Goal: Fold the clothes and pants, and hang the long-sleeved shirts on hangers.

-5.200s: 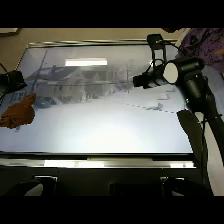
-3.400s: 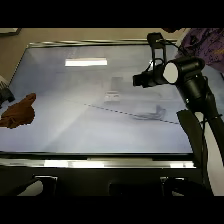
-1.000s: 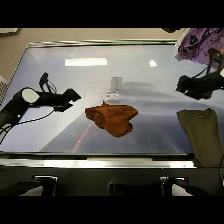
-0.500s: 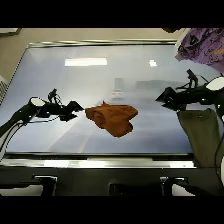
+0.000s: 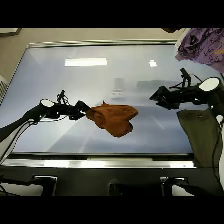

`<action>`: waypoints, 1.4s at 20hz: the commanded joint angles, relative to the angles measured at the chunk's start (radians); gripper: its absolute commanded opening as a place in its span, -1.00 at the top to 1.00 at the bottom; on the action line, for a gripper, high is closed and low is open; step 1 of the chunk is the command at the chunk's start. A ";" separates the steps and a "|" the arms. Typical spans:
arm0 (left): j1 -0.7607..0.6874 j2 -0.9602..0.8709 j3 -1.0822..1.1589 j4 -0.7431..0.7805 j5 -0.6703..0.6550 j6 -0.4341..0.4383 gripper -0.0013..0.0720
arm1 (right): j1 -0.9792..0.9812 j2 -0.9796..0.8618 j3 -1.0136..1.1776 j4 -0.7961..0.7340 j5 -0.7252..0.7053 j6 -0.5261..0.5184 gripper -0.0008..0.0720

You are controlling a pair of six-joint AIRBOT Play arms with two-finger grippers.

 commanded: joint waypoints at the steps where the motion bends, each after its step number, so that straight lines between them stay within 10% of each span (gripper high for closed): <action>1: -0.027 -0.036 0.017 -0.003 0.014 -0.002 0.41 | 0.002 -0.026 -0.006 0.003 -0.015 0.017 -0.52; 3: -0.023 -0.035 0.019 -0.003 0.011 -0.002 0.92 | 0.002 -0.091 -0.006 0.008 -0.014 0.032 -0.55; 17: -0.017 -0.032 0.025 -0.002 -0.019 -0.013 0.92 | 0.032 -0.429 -0.006 0.294 -0.048 -0.086 -0.47; 20: -0.017 -0.032 0.025 -0.002 -0.018 -0.013 0.92 | 0.109 -0.429 -0.006 0.245 -0.093 -0.079 0.09; 22: -0.015 -0.031 0.025 -0.002 -0.018 -0.013 0.92 | 0.125 -0.426 -0.006 0.240 -0.119 -0.080 0.90; 28: 0.095 0.089 0.118 0.085 -0.035 -0.023 0.93 | 0.084 -0.298 0.163 0.175 -0.128 -0.106 0.90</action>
